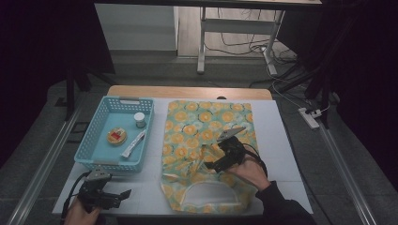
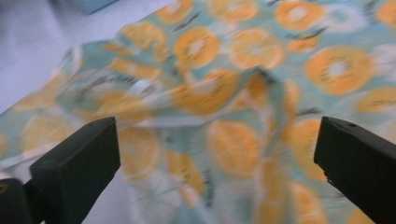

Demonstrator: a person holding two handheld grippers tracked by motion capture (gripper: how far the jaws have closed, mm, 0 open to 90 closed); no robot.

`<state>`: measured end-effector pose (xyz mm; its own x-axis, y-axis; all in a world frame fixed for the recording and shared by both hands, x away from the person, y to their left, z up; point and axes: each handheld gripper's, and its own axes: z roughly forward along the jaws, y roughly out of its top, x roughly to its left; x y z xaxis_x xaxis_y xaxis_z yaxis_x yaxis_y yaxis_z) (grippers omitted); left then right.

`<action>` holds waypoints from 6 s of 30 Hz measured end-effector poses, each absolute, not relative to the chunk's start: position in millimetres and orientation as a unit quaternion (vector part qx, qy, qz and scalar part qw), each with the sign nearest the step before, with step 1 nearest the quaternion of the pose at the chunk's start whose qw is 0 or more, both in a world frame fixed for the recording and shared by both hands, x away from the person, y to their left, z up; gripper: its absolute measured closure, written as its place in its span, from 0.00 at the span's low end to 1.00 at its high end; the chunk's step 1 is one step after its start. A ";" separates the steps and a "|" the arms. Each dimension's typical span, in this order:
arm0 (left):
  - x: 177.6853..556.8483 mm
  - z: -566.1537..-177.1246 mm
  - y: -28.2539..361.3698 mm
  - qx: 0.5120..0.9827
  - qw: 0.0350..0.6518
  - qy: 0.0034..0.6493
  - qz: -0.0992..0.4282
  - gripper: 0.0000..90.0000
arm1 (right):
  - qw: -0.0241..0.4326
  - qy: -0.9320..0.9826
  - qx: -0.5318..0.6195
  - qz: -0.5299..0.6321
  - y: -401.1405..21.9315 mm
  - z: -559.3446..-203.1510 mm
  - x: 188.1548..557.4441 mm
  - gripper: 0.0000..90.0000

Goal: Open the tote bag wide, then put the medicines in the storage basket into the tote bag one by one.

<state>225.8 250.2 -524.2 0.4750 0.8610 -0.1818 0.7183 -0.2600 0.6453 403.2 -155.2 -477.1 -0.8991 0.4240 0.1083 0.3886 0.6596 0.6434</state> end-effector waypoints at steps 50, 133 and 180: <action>226.7 -524.6 251.2 0.786 0.344 0.504 0.101 0.03 | 0.048 0.923 0.185 0.335 -138.4 -488.6 400.2 1.00; 222.6 -520.7 265.0 0.756 0.383 0.522 0.099 0.00 | 0.043 0.892 0.200 0.402 -118.6 -410.1 451.3 1.00; 234.5 -483.0 286.0 0.742 0.447 0.493 0.085 0.01 | 0.042 0.893 0.197 0.402 -122.0 -410.8 454.4 1.00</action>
<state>234.5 286.0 -483.0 0.5002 0.8066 -0.3149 0.6553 -0.1149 0.7466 454.4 -122.0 -410.8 -0.9188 0.3857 0.0843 0.3186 0.5984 0.7351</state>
